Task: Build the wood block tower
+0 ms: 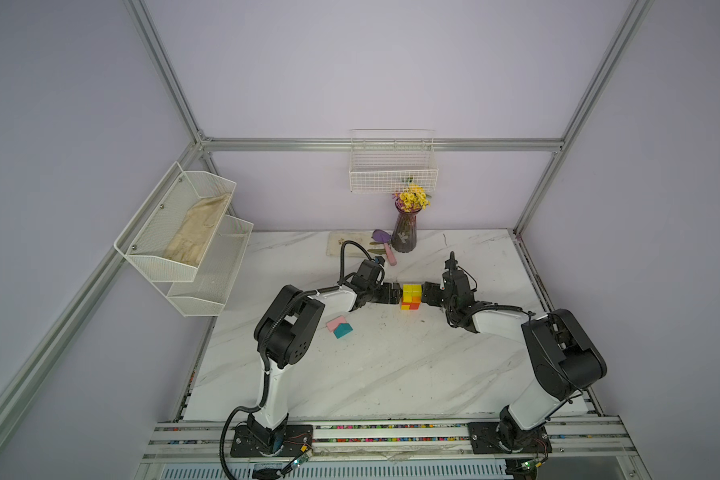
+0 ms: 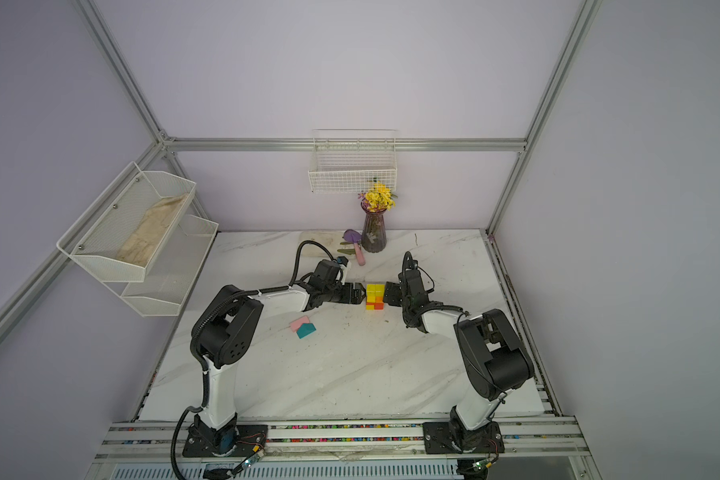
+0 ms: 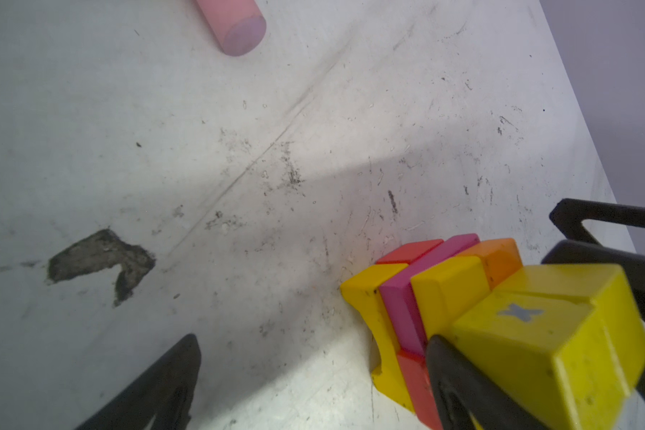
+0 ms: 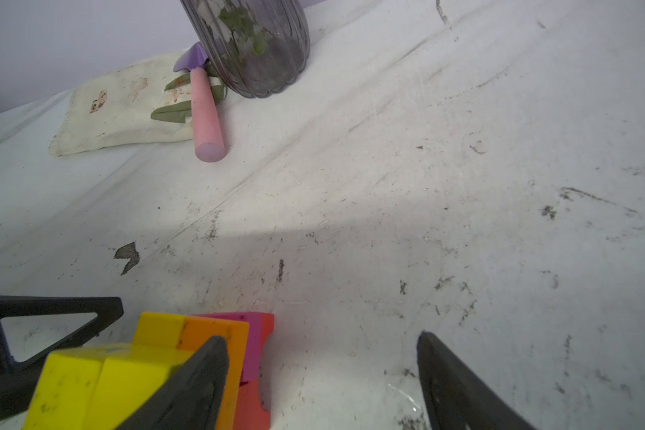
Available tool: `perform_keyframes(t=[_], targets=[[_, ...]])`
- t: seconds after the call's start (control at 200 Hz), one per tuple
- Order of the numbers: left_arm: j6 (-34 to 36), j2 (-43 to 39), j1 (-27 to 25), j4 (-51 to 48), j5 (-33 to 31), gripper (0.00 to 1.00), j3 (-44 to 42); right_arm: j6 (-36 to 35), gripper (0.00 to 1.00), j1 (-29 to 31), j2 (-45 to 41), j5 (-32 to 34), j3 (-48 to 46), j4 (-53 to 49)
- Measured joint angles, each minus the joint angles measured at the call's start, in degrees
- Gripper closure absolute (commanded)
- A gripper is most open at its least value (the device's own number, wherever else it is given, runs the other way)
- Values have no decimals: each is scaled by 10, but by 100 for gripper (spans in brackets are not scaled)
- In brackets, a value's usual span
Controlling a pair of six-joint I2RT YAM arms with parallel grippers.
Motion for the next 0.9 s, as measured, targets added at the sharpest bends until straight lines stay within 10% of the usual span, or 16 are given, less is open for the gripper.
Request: perform_keyframes(t=[0.9], targets=[[21, -97, 10, 28, -31, 3, -80, 3, 17, 0, -3, 24, -1, 0]])
